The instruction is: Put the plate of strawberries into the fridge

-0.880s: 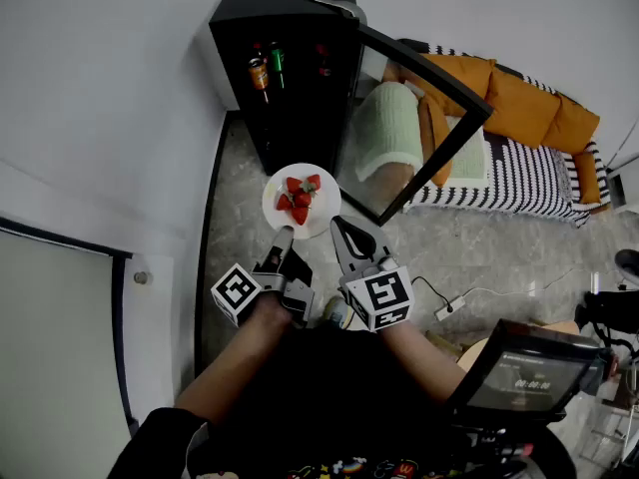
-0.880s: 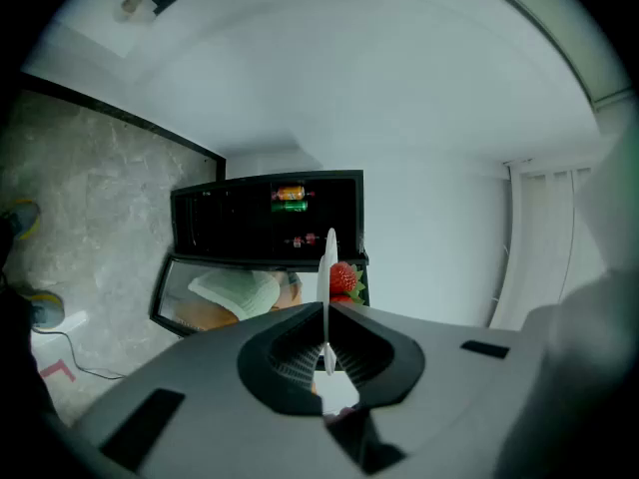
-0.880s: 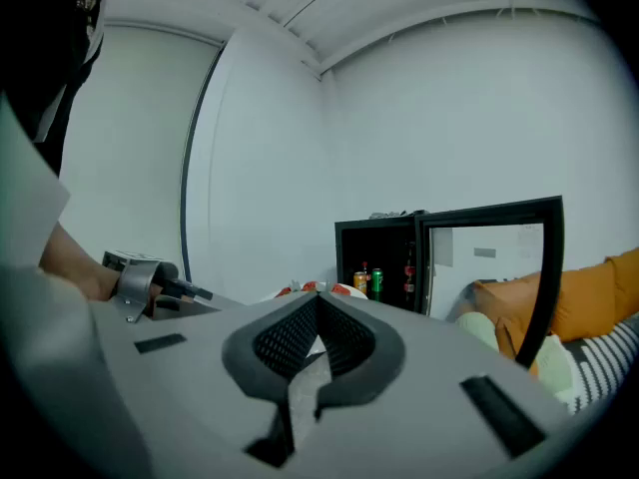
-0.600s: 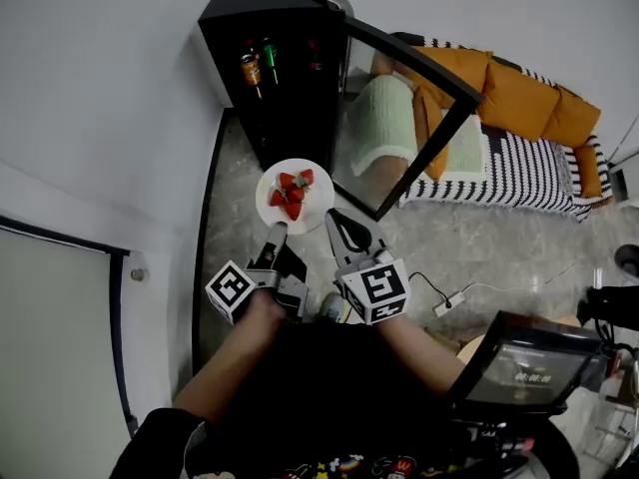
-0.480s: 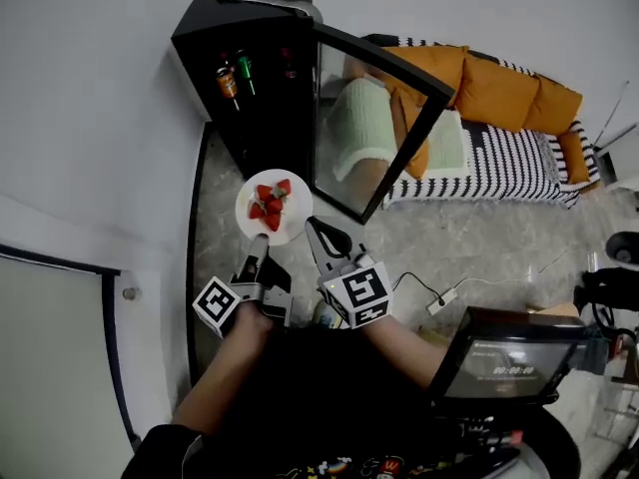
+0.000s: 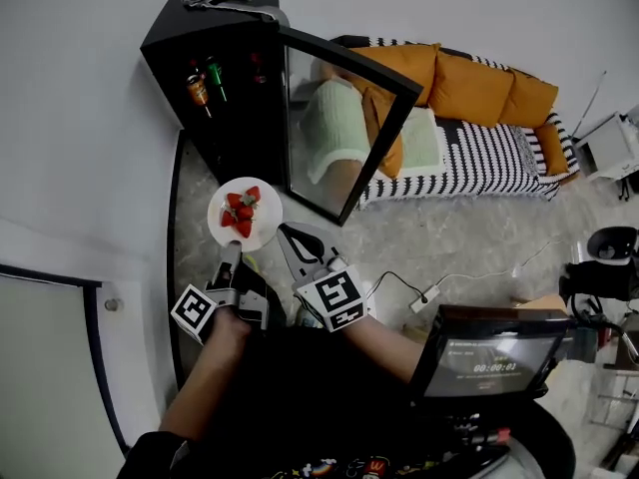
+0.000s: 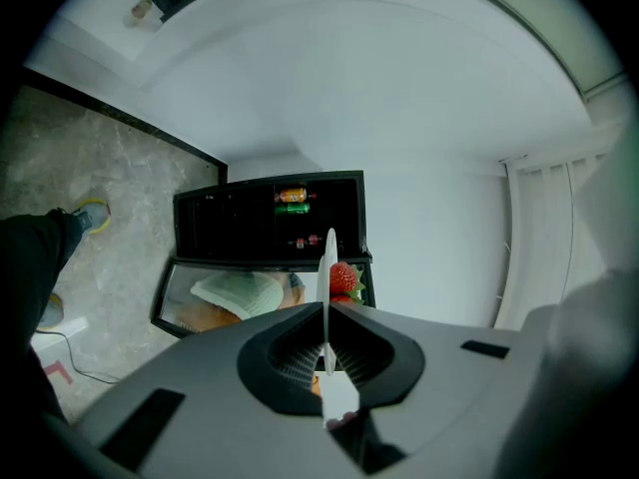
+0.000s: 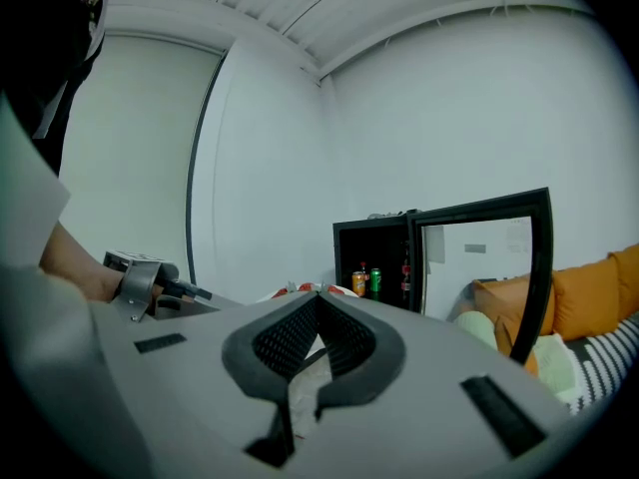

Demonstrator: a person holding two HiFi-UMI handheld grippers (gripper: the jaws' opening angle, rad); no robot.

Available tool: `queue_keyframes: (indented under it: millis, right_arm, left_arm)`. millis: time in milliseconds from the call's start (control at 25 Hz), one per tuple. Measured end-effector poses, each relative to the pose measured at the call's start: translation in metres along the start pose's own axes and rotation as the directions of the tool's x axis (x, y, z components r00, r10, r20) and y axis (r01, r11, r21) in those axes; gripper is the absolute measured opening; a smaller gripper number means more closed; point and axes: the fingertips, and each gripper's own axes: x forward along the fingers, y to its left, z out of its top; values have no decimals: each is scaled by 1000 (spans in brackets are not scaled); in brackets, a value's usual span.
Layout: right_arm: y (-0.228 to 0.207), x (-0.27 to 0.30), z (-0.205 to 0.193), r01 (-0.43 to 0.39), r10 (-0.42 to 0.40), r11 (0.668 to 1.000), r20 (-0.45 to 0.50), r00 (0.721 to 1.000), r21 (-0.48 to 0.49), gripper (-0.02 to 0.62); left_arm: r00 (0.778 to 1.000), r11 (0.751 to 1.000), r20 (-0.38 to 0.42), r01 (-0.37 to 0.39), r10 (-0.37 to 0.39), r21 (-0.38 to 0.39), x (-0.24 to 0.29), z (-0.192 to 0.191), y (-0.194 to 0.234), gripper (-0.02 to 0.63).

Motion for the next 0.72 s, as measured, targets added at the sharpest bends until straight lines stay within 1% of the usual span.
queue_keyframes:
  millis: [240, 400, 560, 720]
  right_arm:
    - [-14, 10, 4, 21, -21, 1000, -3, 1000, -15, 5]
    - [-16, 20, 5, 18, -18, 1000, -6, 1000, -15, 5]
    - [-27, 31, 6, 25, -25, 1000, -5, 1000, -13, 5]
    - [-48, 56, 9, 42, -42, 999, -15, 999, -3, 5]
  left_arm:
    - [1000, 1000, -11, -1, 1, -10, 14, 6, 3, 17]
    - [1000, 1000, -25, -10, 9, -19, 29, 9, 5, 17]
    - [999, 1000, -43, -15, 15, -10, 49, 14, 4, 17]
    - [998, 1000, -61, -23, 22, -12, 81, 25, 3, 17]
